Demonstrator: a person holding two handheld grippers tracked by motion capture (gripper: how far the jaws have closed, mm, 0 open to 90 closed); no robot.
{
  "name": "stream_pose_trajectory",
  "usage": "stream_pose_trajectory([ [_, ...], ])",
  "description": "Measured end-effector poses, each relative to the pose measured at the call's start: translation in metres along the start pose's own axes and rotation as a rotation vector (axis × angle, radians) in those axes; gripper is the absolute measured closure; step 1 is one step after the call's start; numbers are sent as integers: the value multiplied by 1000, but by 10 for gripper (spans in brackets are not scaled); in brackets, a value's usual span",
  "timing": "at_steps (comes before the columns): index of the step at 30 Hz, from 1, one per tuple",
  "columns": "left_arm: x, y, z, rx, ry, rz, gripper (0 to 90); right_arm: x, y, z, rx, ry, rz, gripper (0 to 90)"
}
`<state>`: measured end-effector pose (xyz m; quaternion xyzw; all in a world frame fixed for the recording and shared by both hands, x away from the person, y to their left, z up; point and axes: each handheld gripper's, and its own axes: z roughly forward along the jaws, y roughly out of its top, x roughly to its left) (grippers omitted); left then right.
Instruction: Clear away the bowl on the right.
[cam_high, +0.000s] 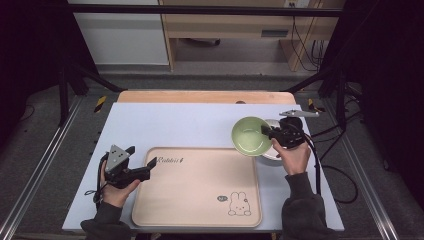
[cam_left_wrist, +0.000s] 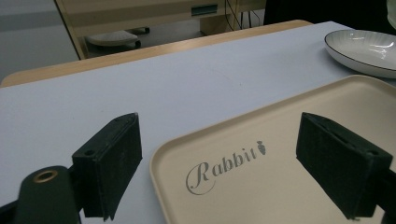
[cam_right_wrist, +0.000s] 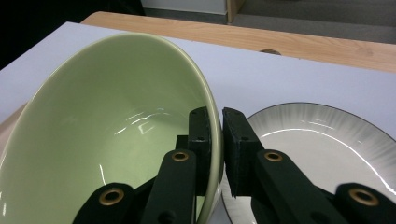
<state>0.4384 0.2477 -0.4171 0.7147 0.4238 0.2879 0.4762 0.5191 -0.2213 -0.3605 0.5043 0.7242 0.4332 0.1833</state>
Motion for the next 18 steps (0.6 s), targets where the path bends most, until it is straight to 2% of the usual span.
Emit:
stream_pose_trajectory([
  [6,-1,0,0,-1,-2,1,139,15,-1,6,19,43,-25,827],
  [9,-1,1,0,-2,-2,1,139,19,-1,10,27,47,-45,827],
  [13,0,1,-1,-3,-3,0,139,25,-2,16,44,78,-50,827],
  [18,0,1,-1,-5,-3,1,139,30,-4,21,58,89,-61,827],
])
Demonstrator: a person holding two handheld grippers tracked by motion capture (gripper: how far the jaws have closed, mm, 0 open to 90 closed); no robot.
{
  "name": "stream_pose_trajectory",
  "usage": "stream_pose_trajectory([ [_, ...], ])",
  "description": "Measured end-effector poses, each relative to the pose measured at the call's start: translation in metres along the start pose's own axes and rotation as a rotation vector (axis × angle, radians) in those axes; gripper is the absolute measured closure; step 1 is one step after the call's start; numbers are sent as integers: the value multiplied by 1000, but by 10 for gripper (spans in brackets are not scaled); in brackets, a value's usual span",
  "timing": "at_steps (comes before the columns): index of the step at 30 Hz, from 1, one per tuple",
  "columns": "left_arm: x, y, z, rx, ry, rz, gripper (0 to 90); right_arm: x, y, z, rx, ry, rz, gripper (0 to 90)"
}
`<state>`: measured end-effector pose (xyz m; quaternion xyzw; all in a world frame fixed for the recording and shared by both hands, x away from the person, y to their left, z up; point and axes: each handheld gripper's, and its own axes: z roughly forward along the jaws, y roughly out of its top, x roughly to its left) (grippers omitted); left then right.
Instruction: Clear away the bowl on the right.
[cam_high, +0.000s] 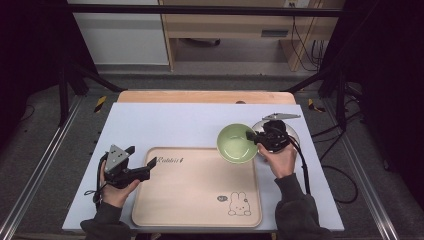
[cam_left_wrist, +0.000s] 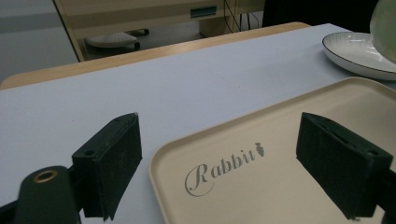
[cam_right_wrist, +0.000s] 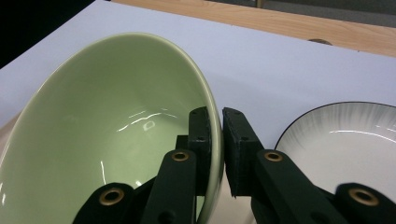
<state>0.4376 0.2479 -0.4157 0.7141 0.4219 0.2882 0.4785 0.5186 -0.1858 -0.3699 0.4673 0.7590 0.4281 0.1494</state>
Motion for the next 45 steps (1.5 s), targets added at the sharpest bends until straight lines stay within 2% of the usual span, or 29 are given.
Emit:
stream_pose_trajectory([
  [6,0,0,0,1,-1,-1,139,5,-1,5,12,22,-6,827],
  [13,0,0,0,-1,-3,-3,139,16,-2,14,40,32,-26,826],
  [25,-1,1,-1,-6,-5,-3,139,37,-5,30,76,80,-58,826],
  [31,-2,1,-1,-8,-8,-1,139,43,-8,38,84,110,-61,827],
  [45,-1,1,-1,-6,-7,-1,140,51,-16,61,102,130,-42,826],
])
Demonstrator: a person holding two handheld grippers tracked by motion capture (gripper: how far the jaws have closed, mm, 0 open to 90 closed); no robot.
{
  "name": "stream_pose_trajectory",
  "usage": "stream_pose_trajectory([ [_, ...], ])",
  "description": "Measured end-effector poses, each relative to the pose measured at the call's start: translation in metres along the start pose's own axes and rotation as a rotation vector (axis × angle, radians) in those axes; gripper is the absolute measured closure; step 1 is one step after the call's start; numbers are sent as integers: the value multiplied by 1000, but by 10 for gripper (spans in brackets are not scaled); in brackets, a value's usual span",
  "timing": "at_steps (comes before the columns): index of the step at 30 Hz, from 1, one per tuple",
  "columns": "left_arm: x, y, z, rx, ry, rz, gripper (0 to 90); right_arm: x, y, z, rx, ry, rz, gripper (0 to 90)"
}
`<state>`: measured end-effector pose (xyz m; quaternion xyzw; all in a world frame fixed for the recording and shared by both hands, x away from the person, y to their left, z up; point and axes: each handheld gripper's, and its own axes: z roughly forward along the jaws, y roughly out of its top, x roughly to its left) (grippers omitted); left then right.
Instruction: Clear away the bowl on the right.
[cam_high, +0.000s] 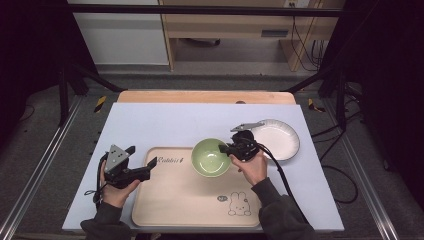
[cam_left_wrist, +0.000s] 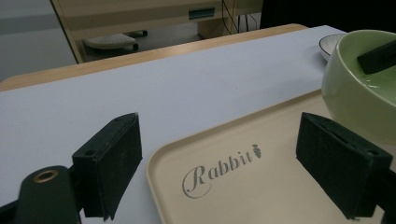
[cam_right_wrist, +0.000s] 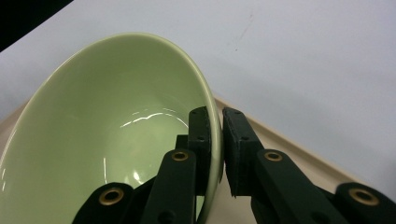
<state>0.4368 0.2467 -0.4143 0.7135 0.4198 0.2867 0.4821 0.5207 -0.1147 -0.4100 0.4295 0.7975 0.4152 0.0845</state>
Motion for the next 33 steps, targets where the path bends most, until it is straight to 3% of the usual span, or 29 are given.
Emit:
stream_pose_trajectory([
  [17,0,-2,2,9,-2,3,141,-4,-6,27,31,-5,28,826],
  [33,-1,-1,2,6,-4,3,141,5,-11,40,77,44,19,824],
])
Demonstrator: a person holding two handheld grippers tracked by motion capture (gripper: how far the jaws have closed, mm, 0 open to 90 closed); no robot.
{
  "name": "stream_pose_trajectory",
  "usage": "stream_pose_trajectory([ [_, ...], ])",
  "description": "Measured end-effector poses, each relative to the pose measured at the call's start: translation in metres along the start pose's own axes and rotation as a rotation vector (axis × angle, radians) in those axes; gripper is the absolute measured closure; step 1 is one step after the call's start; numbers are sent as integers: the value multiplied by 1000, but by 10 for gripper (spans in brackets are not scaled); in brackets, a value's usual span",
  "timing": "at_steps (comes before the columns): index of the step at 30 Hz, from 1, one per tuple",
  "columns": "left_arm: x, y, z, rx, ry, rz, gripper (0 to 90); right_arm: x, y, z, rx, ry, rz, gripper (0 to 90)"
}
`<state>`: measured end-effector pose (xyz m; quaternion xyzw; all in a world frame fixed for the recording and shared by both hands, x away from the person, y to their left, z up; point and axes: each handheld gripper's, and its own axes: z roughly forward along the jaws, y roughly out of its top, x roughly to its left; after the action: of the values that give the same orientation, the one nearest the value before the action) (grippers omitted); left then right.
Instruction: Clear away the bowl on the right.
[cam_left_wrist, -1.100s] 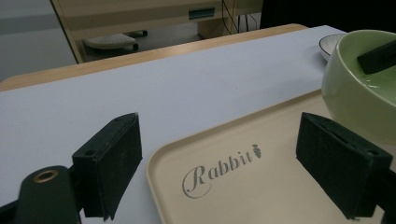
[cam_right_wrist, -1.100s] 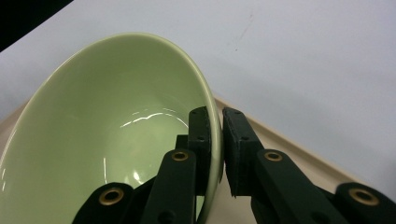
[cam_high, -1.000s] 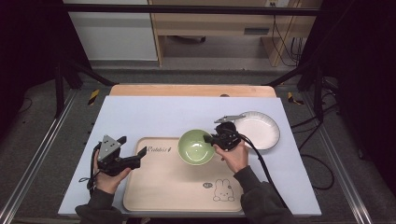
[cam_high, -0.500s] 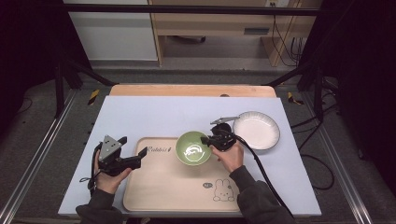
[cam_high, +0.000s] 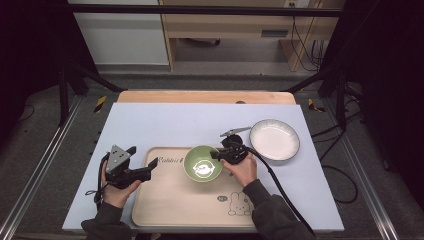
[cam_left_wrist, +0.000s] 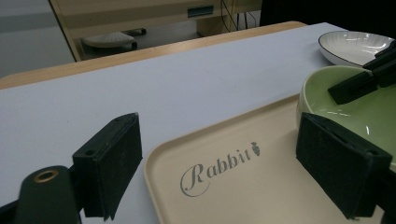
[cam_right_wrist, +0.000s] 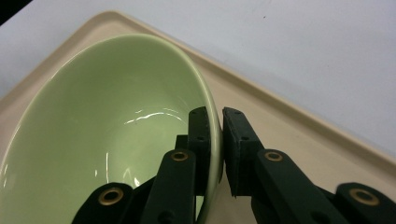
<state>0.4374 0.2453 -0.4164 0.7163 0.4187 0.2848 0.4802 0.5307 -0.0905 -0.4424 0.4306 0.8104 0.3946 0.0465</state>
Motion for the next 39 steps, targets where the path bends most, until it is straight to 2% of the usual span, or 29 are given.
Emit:
stream_pose_trajectory([
  [10,0,-1,1,6,-1,0,141,-2,-1,3,15,4,-2,828],
  [16,0,-1,1,7,0,1,141,-5,-3,7,34,-12,4,835],
  [28,-1,-1,1,8,-1,2,141,-6,-2,8,28,-14,-21,831],
  [30,0,-1,2,9,-2,1,141,-5,-2,7,19,-20,-26,808],
  [31,-1,-1,2,9,-2,1,141,-7,-2,6,8,-24,-51,789],
  [32,-1,-1,2,9,-2,1,141,-5,-1,4,2,-30,-43,771],
  [34,-1,-1,2,9,-2,0,141,-6,0,-3,-38,-58,-80,694],
  [36,-1,-1,2,9,-2,0,141,-5,1,-5,-47,-62,-76,686],
  [39,0,-1,2,9,-1,-1,141,-5,2,-11,-80,-79,-105,610],
])
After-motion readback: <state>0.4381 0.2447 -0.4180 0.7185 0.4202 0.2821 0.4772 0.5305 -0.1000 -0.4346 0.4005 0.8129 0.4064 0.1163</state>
